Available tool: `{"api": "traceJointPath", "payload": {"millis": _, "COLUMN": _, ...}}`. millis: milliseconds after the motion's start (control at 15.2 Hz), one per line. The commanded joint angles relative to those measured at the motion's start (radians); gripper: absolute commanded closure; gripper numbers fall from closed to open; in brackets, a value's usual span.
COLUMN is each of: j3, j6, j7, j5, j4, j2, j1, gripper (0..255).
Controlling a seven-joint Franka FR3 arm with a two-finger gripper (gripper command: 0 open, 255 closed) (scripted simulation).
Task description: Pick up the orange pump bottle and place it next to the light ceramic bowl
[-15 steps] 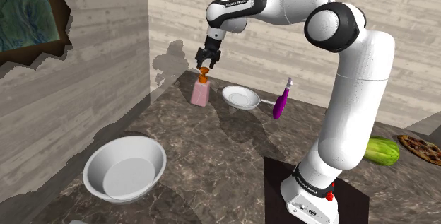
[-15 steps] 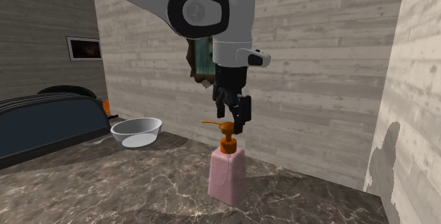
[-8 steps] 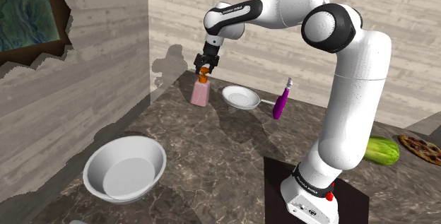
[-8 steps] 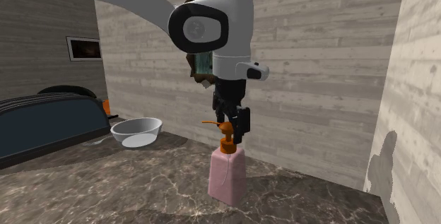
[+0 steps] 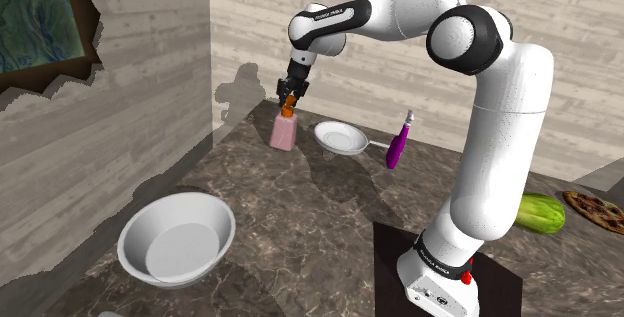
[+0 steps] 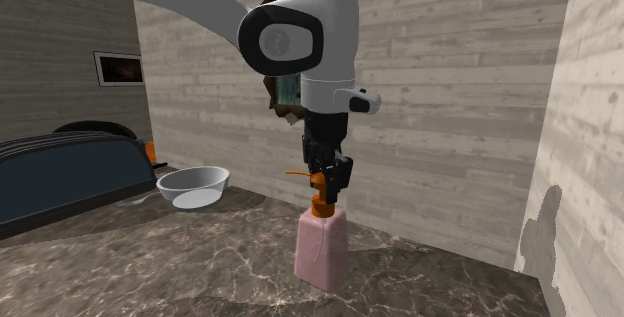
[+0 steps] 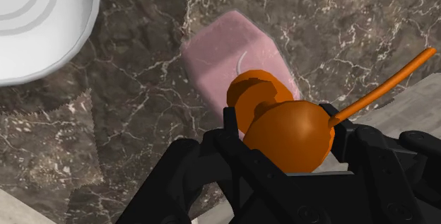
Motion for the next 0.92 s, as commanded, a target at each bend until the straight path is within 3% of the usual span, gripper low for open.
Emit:
{"api": "traceJointPath", "payload": {"millis": 0, "j3": 0.000, "j6": 0.000, "j7": 0.000, "j5": 0.000, "j4": 0.000, "j2": 0.000, "j1": 0.000, "gripper": 255}}
{"api": "traceJointPath", "payload": {"millis": 396, "j3": 0.000, "j6": 0.000, "j7": 0.000, "j5": 0.000, "j4": 0.000, "j2": 0.000, "j1": 0.000, "gripper": 255}}
{"api": "traceJointPath", "payload": {"millis": 858, "j3": -0.003, "j6": -0.082, "j7": 0.017, "j5": -0.012, "j4": 0.057, "j2": -0.026, "j1": 0.000, "gripper": 255}}
